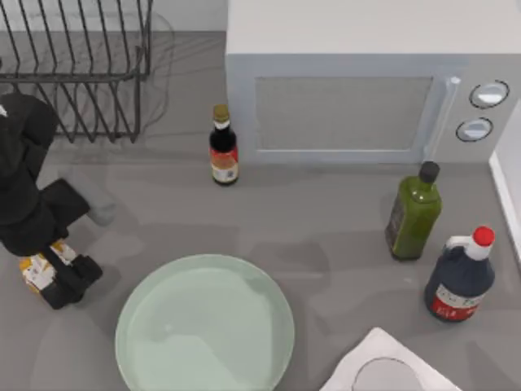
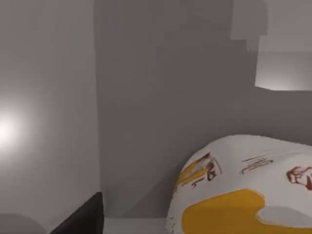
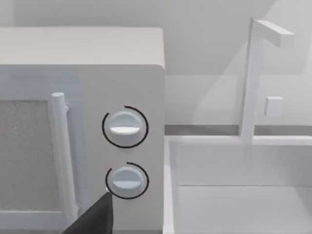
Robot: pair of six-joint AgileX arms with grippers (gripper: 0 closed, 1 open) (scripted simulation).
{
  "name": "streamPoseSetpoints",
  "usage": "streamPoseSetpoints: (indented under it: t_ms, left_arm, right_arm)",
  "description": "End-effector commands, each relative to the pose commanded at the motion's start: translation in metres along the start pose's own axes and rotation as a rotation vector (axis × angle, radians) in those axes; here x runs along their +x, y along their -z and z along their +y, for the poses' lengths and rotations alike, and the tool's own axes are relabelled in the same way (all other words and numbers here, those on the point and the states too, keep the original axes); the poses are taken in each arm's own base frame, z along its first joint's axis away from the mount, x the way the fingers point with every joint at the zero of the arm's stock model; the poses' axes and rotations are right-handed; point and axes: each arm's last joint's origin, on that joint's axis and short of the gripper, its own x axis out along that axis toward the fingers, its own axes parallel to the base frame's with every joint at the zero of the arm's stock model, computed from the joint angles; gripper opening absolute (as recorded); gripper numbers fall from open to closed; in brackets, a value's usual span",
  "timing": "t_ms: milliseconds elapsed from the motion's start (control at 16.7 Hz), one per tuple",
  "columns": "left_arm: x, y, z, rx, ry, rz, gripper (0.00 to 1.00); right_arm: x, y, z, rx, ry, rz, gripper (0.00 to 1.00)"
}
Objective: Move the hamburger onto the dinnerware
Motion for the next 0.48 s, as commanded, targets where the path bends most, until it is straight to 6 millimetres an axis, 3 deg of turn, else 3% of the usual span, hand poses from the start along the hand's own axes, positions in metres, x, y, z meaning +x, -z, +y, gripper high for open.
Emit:
streamPoseSetpoints:
  t_ms: [240, 480]
  left_arm:
    - [0.0032, 0.0005, -0.0005, 0.0, 0.003, 0.003, 1.0]
    - [0.0032, 0.0005, -0.0005, 0.0, 0.003, 0.003, 0.7]
  right_arm:
    - [0.0, 0.0, 0.0, 0.0, 0.0, 0.0, 1.0]
    - [0.0, 0.0, 0.0, 0.0, 0.0, 0.0, 1.0]
